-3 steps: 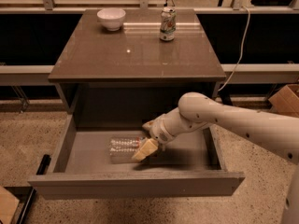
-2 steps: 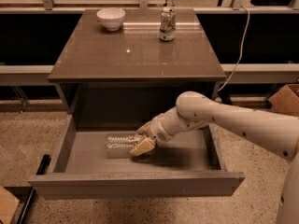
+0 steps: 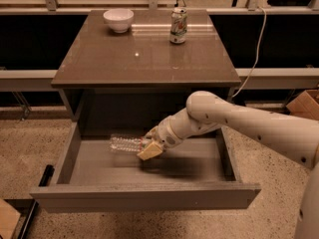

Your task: Pick water bottle from top drawer and place on counter

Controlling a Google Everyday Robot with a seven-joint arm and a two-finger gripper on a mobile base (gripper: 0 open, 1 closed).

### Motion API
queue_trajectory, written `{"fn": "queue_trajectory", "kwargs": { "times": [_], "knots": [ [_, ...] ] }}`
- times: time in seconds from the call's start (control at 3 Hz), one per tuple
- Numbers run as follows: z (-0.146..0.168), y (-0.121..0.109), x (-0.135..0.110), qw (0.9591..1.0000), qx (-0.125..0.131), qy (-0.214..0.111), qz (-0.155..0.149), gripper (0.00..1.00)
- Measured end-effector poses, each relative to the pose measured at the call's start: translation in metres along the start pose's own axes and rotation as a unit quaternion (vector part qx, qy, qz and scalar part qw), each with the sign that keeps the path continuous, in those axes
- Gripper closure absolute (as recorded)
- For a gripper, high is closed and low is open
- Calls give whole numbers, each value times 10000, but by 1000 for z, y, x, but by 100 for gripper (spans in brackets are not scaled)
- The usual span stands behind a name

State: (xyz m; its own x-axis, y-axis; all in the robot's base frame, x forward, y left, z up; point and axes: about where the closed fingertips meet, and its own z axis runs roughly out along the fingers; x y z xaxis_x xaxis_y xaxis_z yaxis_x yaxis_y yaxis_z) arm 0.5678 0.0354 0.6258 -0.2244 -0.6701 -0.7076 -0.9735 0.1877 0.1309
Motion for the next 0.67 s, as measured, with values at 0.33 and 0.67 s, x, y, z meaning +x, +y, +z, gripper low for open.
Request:
{"fn": "queue_trajectory", "kwargs": {
  "times": [0.33,0.67],
  "knots": [
    [-27,8,-23,9998,68,126,-155,100],
    [-66,19,-51,9977,248,418,-464,100]
  ]
}}
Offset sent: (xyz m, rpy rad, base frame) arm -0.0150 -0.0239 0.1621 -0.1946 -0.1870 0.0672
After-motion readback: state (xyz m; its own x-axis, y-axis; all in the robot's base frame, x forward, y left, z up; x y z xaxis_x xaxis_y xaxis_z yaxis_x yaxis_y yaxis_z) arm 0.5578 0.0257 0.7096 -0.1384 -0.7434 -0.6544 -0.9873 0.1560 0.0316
